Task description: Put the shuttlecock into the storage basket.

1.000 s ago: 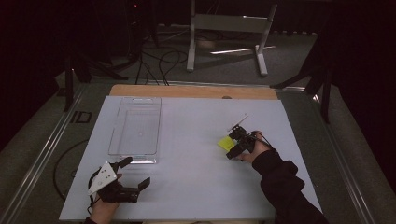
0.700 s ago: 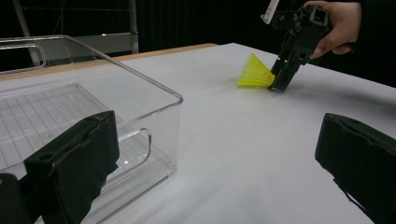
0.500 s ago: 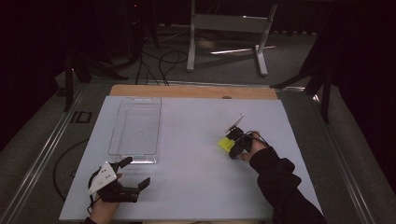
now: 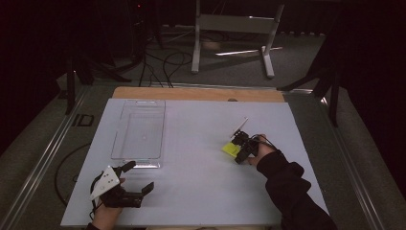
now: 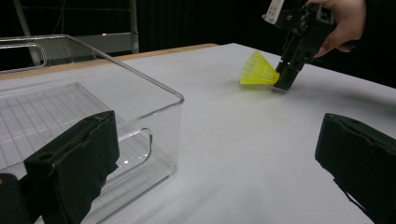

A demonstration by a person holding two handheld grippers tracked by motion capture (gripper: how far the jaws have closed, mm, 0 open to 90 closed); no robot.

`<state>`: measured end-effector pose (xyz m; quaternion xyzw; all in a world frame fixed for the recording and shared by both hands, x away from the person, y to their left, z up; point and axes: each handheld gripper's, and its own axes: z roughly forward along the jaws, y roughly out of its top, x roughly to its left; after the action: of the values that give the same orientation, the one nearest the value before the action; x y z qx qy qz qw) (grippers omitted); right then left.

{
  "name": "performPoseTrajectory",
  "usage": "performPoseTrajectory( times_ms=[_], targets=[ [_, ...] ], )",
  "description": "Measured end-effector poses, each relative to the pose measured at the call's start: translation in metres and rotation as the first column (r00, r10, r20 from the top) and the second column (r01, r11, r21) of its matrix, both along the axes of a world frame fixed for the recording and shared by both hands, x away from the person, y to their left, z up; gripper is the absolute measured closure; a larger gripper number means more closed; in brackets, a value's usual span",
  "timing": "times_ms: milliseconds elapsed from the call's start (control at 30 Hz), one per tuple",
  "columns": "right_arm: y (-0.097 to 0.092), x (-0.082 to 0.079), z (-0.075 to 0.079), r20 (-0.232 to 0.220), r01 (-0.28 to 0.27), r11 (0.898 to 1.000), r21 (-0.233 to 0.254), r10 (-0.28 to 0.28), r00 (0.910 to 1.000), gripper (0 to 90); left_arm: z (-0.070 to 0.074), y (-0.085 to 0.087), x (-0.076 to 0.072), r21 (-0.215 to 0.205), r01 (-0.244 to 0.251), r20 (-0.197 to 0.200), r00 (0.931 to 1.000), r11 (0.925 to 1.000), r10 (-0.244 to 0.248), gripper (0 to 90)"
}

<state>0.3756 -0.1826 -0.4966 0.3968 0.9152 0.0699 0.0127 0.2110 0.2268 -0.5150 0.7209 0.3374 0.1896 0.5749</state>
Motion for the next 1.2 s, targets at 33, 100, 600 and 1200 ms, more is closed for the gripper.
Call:
performPoseTrajectory(
  times_ms=[33, 100, 600, 1200],
  targets=[
    [0.000, -0.002, 0.002, 0.004, -0.016, 1.000, -0.009, 0.016, 0.9999, 65.4, 0.000, 0.000, 0.000, 0.002, 0.000, 0.000, 1.0000, 1.0000, 0.000, 0.5],
    [-0.002, -0.006, 0.005, 0.001, -0.043, 0.999, 0.013, 0.043, 0.9991, 65.3, 0.000, 0.000, 0.000, 0.001, 0.000, 0.001, 1.0000, 1.0000, 0.000, 0.5],
    [-0.008, -0.032, 0.007, 0.032, -0.326, 0.941, 0.090, 0.324, 0.9455, 65.3, 0.000, 0.001, 0.001, -0.021, -0.003, -0.019, 0.9998, 0.9998, 0.003, 0.5],
    [-0.010, -0.053, 0.009, 0.085, -0.577, 0.802, 0.155, 0.571, 0.8167, 65.3, -0.001, -0.001, 0.002, -0.027, 0.004, -0.032, 0.9995, 0.9996, -0.005, 0.5]
  ],
)
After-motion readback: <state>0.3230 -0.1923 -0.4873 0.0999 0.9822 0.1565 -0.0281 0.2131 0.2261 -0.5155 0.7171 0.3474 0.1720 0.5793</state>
